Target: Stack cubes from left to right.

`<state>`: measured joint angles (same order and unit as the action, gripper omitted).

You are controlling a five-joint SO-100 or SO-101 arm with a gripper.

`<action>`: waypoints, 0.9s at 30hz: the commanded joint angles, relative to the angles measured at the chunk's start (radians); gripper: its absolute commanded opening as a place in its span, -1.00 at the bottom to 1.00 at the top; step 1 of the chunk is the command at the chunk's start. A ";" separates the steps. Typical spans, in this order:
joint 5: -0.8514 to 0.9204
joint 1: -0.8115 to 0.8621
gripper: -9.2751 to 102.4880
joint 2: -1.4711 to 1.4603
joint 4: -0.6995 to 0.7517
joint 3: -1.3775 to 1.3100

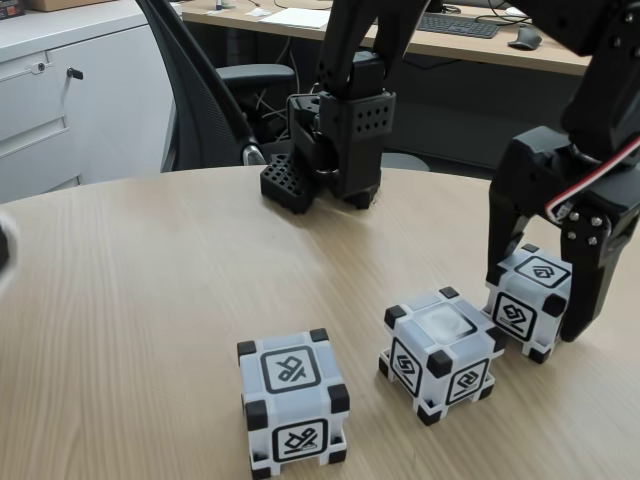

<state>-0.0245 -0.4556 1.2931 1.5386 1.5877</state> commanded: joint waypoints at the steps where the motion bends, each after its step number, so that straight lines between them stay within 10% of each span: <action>1: -0.012 0.006 -0.84 0.025 0.003 -0.043; 27: -0.055 0.018 -0.84 0.445 0.225 -0.143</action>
<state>-0.0752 -0.4556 1.6613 1.7319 1.4956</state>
